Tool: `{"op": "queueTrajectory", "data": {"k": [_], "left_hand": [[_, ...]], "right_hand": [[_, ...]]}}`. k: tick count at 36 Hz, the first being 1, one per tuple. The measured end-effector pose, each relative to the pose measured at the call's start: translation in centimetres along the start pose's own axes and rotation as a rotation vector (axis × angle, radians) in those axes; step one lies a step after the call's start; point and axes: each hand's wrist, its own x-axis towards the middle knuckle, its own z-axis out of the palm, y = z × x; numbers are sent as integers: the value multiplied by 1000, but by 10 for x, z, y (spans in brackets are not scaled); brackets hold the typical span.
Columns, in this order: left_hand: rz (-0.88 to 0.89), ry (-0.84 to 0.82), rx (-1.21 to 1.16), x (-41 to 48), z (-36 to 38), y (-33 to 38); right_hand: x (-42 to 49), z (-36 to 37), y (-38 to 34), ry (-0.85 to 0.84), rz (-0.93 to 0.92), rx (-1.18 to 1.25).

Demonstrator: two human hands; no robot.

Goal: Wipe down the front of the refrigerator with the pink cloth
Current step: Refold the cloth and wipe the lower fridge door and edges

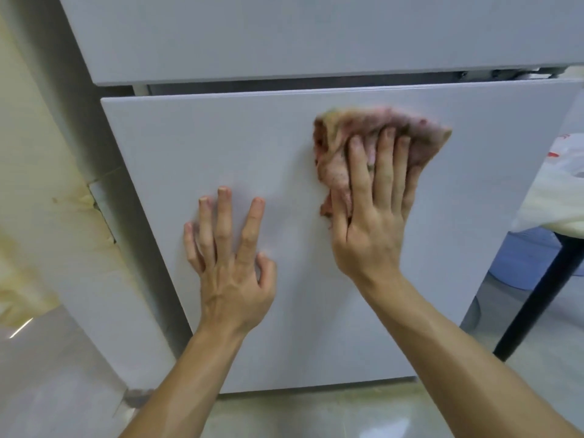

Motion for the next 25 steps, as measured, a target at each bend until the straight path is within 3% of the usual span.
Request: {"op": "queueTrajectory", "data": {"k": [7, 14, 18, 25], "left_hand": [[28, -3, -36, 3, 10, 17], [28, 3, -25, 5, 13, 25], [38, 20, -34, 6, 14, 27], [24, -1, -47, 9, 14, 30]], "right_hand": [[-163, -20, 72, -380, -329, -151], [-160, -36, 84, -459, -320, -158], [-112, -37, 72, -354, -172, -102], [32, -32, 35, 33, 321, 98]]}}
